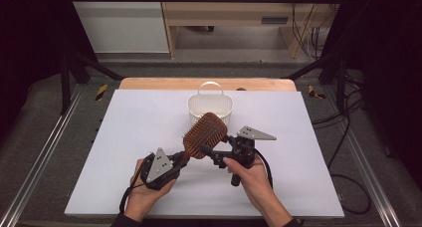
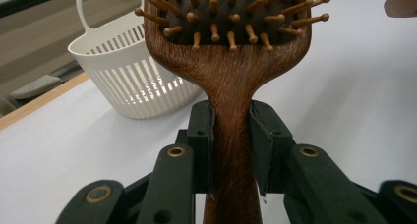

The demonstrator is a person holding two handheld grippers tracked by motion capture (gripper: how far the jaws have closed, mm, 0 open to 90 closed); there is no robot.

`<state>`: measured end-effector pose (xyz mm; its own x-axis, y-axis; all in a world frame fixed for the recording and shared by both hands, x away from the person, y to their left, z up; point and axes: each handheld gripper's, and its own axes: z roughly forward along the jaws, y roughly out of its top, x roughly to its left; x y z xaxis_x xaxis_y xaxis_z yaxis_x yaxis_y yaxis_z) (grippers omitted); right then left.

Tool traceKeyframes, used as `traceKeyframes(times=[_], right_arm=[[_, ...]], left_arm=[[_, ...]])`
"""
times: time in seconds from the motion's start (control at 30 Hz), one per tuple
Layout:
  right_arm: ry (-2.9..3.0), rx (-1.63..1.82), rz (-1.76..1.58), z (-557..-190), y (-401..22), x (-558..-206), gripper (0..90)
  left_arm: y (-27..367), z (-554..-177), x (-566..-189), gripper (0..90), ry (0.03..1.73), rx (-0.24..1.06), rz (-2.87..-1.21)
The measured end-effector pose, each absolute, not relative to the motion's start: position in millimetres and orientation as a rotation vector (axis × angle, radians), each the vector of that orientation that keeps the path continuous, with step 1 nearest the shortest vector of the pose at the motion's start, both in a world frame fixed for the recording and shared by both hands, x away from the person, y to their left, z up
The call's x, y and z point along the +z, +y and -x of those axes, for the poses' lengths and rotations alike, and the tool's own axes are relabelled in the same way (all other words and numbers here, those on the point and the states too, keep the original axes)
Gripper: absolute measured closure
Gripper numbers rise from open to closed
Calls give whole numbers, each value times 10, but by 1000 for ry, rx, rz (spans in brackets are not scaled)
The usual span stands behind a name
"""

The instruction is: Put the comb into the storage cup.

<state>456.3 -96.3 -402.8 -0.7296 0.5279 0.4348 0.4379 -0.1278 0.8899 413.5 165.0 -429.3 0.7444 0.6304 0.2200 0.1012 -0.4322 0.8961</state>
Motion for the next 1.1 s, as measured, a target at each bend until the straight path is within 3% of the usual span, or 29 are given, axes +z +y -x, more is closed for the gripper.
traceKeyframes(times=[0.43, 1.1], right_arm=[[2007, 2074, -1117, -4658, -892, -3946, 198], [1975, 2135, -1143, -4670, -984, -3917, 350]], left_arm=[[1689, -4124, -4278, 721, 552, 681, -1933], [1639, -4092, -4275, 721, 518, 692, -1935]])
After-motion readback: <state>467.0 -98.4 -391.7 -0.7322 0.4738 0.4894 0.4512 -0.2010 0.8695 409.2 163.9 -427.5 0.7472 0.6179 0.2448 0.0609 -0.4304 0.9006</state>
